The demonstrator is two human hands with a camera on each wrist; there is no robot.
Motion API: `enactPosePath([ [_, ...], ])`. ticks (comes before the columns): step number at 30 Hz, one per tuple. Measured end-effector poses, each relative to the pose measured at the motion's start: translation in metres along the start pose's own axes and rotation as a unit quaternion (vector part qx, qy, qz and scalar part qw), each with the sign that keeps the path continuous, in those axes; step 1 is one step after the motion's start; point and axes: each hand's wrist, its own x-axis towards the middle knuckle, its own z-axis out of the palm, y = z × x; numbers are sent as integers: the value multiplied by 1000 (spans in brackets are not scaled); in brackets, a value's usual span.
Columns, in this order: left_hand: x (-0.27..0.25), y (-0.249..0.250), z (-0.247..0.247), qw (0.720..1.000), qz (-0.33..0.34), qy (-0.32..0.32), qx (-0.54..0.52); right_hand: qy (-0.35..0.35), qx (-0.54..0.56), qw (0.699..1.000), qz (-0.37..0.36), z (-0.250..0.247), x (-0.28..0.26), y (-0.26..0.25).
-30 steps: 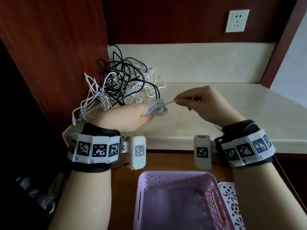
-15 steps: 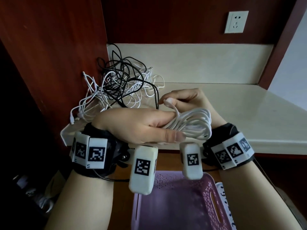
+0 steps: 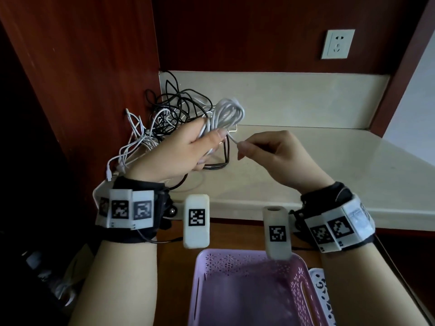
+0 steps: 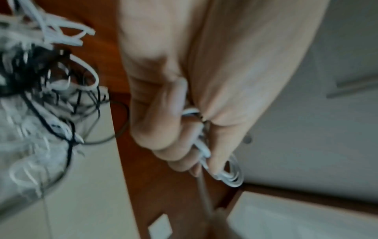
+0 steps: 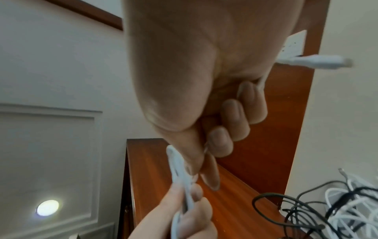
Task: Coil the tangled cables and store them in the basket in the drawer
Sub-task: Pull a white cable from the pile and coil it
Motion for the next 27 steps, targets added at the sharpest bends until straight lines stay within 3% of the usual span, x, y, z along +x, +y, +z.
enactPosePath([
  [4,14,-20,10,992,-18,70,100,-10,-131,991,10,2,1,2],
  [7,15,-23,11,964,13,93,250,-33,-177,983,16,2,1,3],
  [12,18,-36,15,933,2,-17,360,-37,-255,966,31,-6,1,-3],
  [17,32,-36,49,905,-101,48,410,-57,-346,936,15,1,1,-12],
  [19,32,-43,60,898,-98,58,426,-80,-383,920,15,5,1,-15],
  [22,31,-54,68,881,-83,13,465,-114,-415,903,8,8,1,-15],
  [25,32,-55,65,866,-92,-2,491,-127,-398,909,6,10,1,-11],
  [27,32,-55,57,855,-79,2,513,-112,-342,933,6,8,3,-7],
])
